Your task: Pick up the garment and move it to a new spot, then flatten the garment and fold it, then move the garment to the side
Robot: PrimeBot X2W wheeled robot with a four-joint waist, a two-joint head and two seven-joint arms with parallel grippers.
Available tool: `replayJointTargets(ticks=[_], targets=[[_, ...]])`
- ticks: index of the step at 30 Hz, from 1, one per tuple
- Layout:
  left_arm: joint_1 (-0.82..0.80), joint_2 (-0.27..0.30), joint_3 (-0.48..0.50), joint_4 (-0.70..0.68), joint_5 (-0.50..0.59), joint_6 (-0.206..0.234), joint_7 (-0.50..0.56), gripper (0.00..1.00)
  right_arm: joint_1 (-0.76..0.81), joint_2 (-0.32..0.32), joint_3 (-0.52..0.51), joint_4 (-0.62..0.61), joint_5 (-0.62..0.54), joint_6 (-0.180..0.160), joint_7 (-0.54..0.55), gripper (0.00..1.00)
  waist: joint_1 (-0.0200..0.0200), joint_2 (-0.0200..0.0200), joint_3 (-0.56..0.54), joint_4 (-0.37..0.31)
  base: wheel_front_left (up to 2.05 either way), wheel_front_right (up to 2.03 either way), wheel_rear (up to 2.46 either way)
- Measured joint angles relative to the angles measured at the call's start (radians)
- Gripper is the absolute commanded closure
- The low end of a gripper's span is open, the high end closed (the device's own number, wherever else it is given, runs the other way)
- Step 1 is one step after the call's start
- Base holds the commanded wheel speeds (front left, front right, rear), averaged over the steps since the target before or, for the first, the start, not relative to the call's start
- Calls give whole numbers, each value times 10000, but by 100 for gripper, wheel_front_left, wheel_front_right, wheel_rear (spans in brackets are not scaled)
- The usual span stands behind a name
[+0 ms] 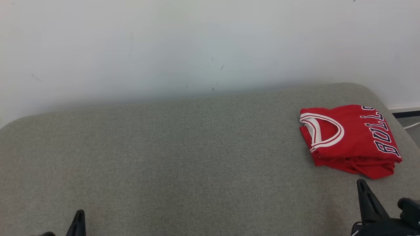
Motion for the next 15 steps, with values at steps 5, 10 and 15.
replayJointTargets(ticks=[5, 10, 15], targets=[[-40, -140, 132, 77, -756, -94, 153, 100, -90, 132, -105, 144, 625, 113, 104, 100, 0, 0, 37, 15, 0, 0, 0], [-149, -217, 276, 234, -1448, -257, 284, 100, -213, 245, -211, 272, 1241, 228, 259, 100, 0, 0, 72, 30, 0, 0, 0], [-247, -280, 382, 311, -2182, -345, 418, 100, -287, 382, -311, 393, 1860, 334, 357, 100, 0, 0, 108, 44, 0, 0, 0]])
